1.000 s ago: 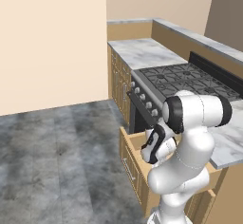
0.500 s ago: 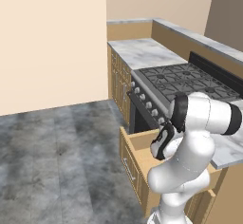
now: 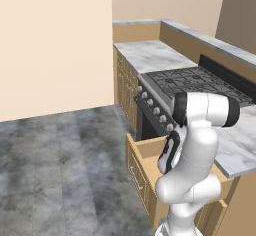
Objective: Open the drawer on the right and place the cutting tools on the cutting board.
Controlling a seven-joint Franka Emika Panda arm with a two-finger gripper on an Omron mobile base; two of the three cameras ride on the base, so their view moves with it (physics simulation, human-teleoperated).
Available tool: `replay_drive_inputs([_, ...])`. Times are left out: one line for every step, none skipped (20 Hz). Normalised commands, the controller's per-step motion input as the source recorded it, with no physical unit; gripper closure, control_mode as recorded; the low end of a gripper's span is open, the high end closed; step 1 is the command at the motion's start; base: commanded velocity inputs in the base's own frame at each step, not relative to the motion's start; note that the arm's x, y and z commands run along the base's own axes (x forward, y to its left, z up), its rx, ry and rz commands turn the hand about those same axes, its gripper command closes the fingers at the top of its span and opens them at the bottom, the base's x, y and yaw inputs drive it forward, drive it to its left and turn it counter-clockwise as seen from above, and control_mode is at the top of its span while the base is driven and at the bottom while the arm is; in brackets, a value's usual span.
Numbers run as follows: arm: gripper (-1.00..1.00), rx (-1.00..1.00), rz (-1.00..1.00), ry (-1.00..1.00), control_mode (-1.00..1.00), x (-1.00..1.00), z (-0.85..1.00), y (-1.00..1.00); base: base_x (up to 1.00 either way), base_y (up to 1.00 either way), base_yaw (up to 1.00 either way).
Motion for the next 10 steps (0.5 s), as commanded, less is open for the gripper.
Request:
replay_drive_inputs([-1.00,0.00,0.00,0.00,-1.00,0.07,-0.16,0.00,0.00,0.00,0.00])
replay_drive_inputs([-1.00,0.00,0.00,0.00,-1.00,0.09,-0.21,0.00,0.00,0.00,0.00])
replay_drive_inputs([-1.00,0.00,0.00,0.00,-1.00,0.09,-0.26,0.00,0.00,0.00,0.00])
replay_drive_inputs([-1.00,0.00,0.00,0.00,-1.00,0.09,-0.31,0.00,0.00,0.00,0.00])
replay_drive_inputs([-1.00,0.00,0.00,0.00,-1.00,0.15,-0.33,0.00,0.00,0.00,0.00])
replay_drive_inputs([-1.00,0.00,0.00,0.00,-1.00,0.19,-0.33,0.00,0.00,0.00,0.00])
replay_drive_inputs([-1.00,0.00,0.00,0.00,-1.00,0.24,-0.31,0.00,0.00,0.00,0.00])
replay_drive_inputs([-1.00,0.00,0.00,0.00,-1.00,0.25,-0.35,0.00,0.00,0.00,0.00])
replay_drive_inputs([-1.00,0.00,0.00,0.00,-1.00,0.25,-0.38,0.00,0.00,0.00,0.00])
replay_drive_inputs([-1.00,0.00,0.00,0.00,-1.00,0.24,-0.43,0.00,0.00,0.00,0.00])
